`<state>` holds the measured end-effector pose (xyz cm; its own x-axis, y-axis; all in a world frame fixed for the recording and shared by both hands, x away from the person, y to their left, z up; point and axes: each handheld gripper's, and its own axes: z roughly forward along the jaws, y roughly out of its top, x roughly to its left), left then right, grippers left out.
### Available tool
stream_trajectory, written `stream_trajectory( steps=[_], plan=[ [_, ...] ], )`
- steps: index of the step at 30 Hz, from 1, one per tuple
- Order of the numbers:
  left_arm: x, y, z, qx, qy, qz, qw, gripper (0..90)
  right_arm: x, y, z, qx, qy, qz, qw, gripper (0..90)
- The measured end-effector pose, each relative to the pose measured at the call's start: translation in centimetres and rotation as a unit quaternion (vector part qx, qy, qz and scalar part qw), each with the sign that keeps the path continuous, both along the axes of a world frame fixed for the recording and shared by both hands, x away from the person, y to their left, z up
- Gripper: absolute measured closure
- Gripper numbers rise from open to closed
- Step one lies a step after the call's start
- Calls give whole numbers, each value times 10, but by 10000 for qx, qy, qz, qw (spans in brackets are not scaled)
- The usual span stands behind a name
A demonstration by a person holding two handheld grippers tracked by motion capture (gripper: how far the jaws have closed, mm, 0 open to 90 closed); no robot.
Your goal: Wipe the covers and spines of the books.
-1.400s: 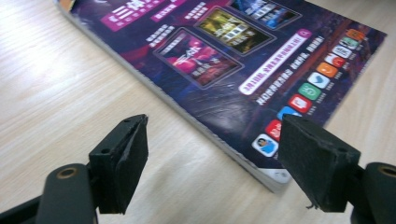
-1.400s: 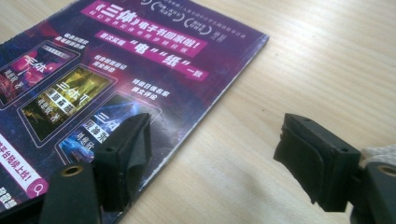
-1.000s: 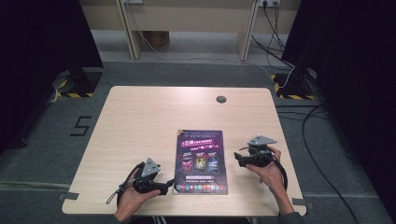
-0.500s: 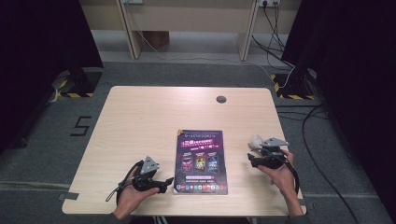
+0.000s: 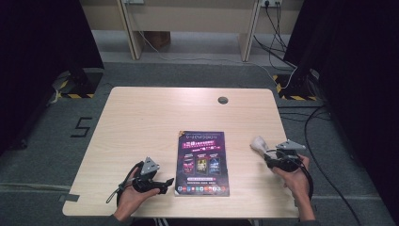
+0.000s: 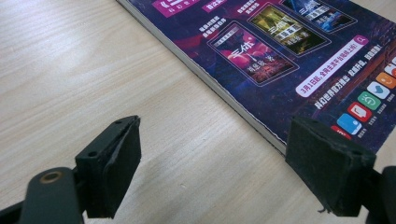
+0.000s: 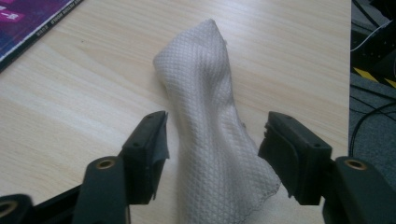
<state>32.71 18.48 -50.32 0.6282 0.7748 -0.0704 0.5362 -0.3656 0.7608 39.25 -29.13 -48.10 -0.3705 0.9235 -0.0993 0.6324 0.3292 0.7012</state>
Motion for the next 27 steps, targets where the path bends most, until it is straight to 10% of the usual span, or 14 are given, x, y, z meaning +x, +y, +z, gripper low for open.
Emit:
stream_trajectory(
  steps=[13, 27],
  plan=[
    [0, -5, -2, -45, 10, 10, 10000, 202, 9, 6, -9, -192, 119, 217, 9995, 487],
    [-5, -18, -3, -75, -26, -241, 9997, 250, 16, 0, -16, 2, 175, 81, 9998, 760]
  ],
)
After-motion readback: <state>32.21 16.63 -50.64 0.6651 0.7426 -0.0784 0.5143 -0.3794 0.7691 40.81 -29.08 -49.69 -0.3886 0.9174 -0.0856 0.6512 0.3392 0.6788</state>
